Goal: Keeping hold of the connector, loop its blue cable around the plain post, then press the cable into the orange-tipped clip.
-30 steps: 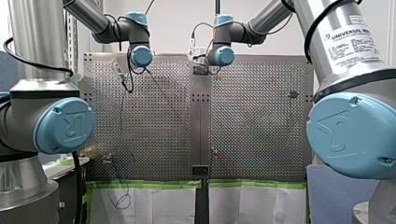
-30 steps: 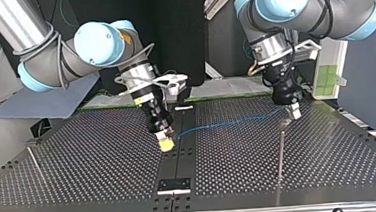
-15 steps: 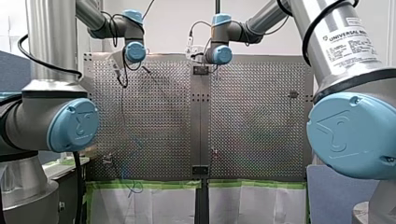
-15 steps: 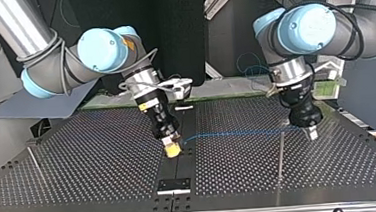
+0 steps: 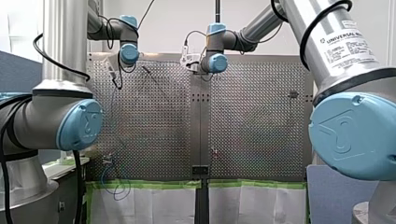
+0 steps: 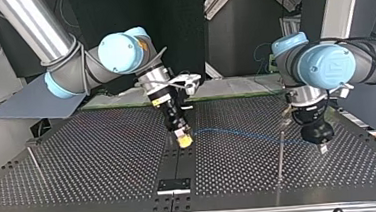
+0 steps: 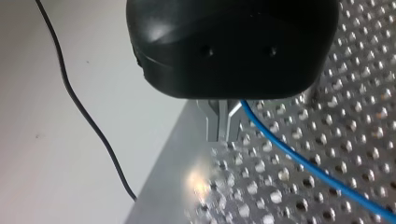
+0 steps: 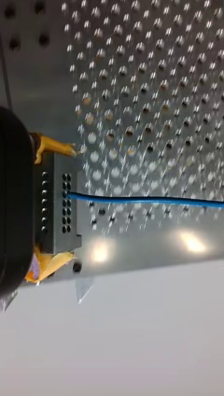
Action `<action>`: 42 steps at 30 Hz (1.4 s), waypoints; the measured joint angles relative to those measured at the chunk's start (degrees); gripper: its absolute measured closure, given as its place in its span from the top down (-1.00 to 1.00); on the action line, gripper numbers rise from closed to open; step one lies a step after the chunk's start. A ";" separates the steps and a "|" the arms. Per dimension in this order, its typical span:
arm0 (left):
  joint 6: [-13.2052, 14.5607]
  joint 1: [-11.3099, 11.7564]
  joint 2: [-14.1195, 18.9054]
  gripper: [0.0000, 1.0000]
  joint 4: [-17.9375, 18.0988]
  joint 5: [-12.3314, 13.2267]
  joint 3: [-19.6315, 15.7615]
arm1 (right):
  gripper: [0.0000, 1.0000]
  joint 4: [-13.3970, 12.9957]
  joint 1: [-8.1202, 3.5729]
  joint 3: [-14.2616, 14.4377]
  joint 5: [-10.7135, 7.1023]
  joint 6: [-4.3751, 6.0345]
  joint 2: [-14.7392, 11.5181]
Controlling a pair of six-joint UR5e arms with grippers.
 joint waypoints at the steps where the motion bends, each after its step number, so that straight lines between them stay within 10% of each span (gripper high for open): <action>1: -0.03 0.39 -0.34 -0.80 -0.39 0.35 0.40 | -1.00 -0.04 0.05 0.00 0.00 0.03 0.25; 17: -1.31 2.40 -7.02 -0.80 -3.28 7.34 7.93 | -1.00 -2.89 -0.64 -0.03 -0.08 0.39 4.26; 32: -2.91 3.73 -8.88 -0.80 -3.30 4.99 15.40 | -1.00 -3.80 -1.76 -0.04 1.17 0.23 5.60; 42: -3.14 4.04 -8.89 -0.80 -1.47 5.31 12.47 | -1.00 -3.14 -1.83 -0.01 1.18 0.00 5.71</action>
